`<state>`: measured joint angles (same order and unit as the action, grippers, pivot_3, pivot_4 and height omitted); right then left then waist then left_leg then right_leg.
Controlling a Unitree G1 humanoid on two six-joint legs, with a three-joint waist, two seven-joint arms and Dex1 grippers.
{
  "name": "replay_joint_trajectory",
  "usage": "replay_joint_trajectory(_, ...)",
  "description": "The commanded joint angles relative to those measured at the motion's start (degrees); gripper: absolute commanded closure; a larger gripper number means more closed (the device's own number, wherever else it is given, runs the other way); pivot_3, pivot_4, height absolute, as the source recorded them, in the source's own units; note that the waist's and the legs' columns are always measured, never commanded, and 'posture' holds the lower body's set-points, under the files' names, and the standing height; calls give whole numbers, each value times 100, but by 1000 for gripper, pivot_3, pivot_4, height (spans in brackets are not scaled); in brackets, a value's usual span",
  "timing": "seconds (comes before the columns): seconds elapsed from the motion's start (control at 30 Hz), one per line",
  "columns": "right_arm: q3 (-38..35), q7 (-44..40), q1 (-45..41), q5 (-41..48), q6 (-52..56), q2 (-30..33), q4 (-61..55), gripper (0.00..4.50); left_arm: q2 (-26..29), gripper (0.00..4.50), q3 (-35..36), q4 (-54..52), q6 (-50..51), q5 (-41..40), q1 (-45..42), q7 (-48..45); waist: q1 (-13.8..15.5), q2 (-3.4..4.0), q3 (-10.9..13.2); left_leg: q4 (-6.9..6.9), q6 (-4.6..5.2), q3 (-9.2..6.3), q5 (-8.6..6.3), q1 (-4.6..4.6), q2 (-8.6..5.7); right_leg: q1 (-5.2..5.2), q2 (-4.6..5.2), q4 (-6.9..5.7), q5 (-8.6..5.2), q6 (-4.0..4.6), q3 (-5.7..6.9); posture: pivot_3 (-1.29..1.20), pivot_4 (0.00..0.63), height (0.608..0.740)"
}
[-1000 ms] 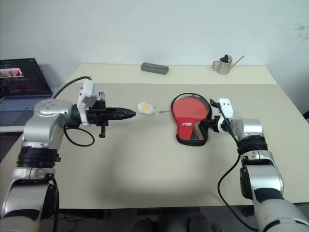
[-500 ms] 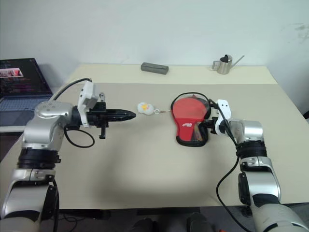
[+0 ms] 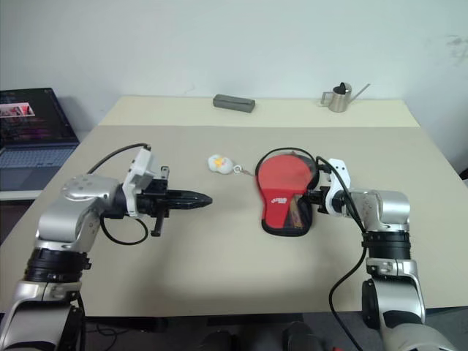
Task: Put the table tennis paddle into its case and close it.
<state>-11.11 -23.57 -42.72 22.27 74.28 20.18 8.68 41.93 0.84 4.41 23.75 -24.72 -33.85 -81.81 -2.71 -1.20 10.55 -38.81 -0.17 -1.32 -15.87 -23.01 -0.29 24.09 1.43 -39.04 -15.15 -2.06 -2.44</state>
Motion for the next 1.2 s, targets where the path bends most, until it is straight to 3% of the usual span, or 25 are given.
replay_joint_trajectory(0.03,-200,-30,194,333,464,85,-733,4482,254,4500,-7,-359,95,-111,95,-109,0,0,0,0,0,0,0,0,0,0,-1,0,0,0,1,0,150,740)
replay_joint_trajectory(0.47,-719,67,1298,839,1803,87,-2533,4482,777,4500,-78,-807,294,-279,504,-319,8,0,0,2,1,-1,0,1,-1,-3,-9,4,-2,-1,2,0,150,740)
replay_joint_trajectory(1.2,-801,908,2365,2667,1822,430,-3468,4482,894,4500,-218,-849,247,-342,641,-520,17,0,0,3,1,-2,0,3,1,-6,-15,5,-4,-1,2,0,150,740)
